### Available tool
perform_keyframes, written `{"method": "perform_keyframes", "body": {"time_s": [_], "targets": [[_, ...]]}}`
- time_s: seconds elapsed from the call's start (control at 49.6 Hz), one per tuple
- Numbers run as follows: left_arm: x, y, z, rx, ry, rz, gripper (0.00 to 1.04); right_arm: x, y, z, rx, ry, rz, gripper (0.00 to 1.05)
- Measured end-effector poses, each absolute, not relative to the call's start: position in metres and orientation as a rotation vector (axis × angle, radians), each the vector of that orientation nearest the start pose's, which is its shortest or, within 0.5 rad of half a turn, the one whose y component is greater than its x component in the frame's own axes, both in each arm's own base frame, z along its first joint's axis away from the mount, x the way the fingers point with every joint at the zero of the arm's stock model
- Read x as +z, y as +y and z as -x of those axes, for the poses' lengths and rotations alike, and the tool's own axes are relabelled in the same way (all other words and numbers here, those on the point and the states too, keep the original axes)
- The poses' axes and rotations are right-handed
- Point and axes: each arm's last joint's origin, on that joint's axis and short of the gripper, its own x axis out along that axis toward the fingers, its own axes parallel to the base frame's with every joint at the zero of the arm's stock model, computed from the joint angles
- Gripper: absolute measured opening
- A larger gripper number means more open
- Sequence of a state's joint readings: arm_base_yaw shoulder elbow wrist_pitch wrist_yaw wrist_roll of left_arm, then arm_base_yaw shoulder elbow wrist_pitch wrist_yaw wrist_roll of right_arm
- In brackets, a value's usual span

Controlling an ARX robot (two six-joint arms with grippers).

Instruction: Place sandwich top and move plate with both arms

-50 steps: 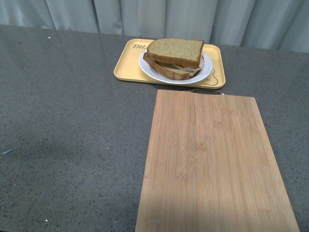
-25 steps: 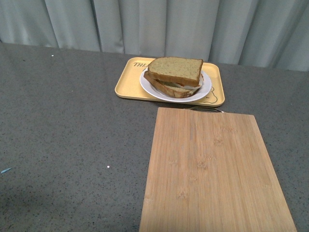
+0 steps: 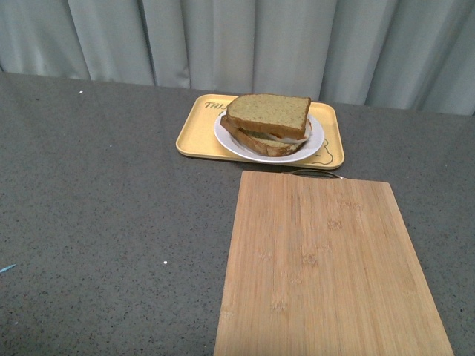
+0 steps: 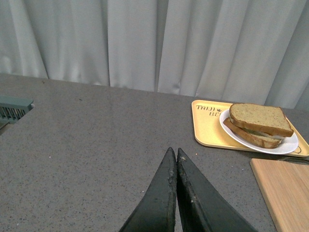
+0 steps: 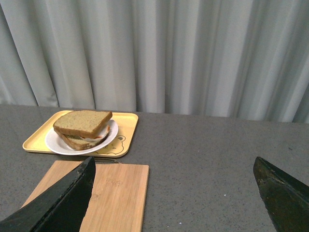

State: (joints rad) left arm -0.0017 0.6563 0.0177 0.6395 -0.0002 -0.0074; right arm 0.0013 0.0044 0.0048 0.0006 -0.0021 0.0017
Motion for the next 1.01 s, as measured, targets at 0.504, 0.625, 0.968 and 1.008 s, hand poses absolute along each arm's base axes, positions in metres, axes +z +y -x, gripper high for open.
{"method": "perform_keyframes", "body": {"time_s": [0.504,0.625,0.968,1.008], "targets": [[0.173,0.000,-0.120,-0.002,-0.020,0.007,0.04,0.165,0.000,-0.098,0.003,-0.001,-0.002,0.95],[0.173,0.000,-0.117,-0.002,-0.021,0.007,0.04,0.165,0.000,-0.098,0.003,-0.001,-0.002,0.95],[0.172,0.000,-0.110,-0.002,-0.021,0.007,0.04,0.165,0.000,-0.098,0.003,-0.001,-0.002,0.95],[0.172,0.000,-0.109,-0.002,-0.021,0.007,0.04,0.165,0.000,-0.098,0.003,-0.001,-0.002,0.95]]}}
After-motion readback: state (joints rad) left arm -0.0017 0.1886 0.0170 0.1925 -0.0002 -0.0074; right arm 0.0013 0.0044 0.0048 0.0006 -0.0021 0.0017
